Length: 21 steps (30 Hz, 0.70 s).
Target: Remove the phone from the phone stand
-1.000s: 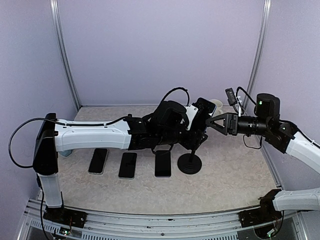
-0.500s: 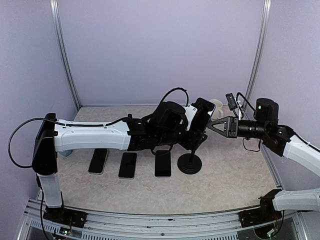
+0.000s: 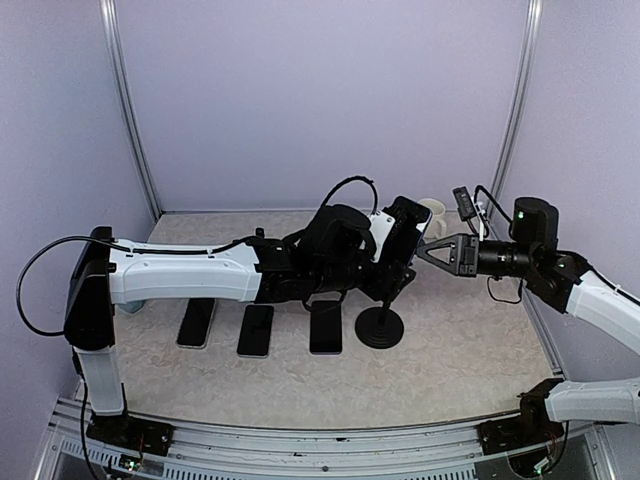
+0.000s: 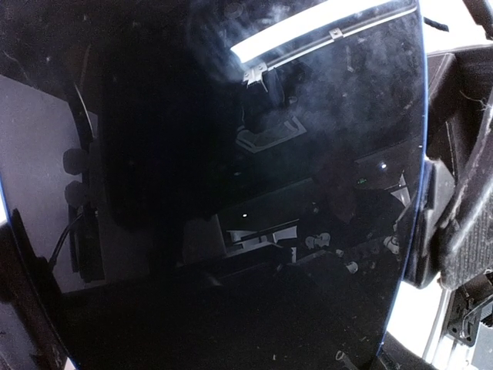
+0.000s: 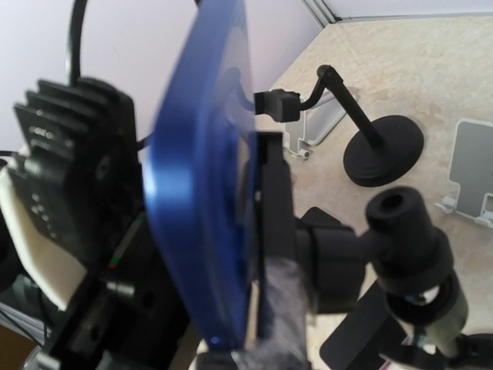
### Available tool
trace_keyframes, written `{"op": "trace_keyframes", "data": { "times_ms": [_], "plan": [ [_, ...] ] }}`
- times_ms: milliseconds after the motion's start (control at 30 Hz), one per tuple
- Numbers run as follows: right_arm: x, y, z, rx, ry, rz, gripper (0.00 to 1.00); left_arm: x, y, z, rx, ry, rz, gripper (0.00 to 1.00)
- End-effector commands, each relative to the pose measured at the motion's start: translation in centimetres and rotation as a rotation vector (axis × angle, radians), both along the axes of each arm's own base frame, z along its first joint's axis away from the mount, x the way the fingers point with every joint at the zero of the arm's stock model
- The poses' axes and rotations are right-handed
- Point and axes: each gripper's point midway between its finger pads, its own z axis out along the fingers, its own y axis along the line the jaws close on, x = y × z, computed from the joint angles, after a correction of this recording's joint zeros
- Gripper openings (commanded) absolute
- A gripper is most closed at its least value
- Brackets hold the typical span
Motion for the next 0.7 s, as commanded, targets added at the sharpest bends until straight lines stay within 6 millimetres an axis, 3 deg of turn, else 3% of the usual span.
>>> {"op": "trace_keyframes", "data": {
  "times_ms": [0,467,567,667],
  "plan": [
    [-0.3,-1.0,-0.4,-0.017,-0.032,0.002,0.0,3.0,2.9,0.3,-0.005,0.007,0.124,0.25],
    [0.3,-1.8,-1.4,-0.048,-0.013,-0.026,0.0,5.4,5.6,2.2,-0.114,0.031,0.177,0.17],
    [0.4,-1.6,-1.4,-0.044,-0.011,-0.016,0.0,4.3,4.6,3.2,-0.139,0.013,0.096,0.16],
    [0.6,-1.5,-1.5,-0.043,-0.008,-0.014,0.0,1.8,2.4,4.4,-0.17,-0.011,-0.049,0.15]
  ]
}}
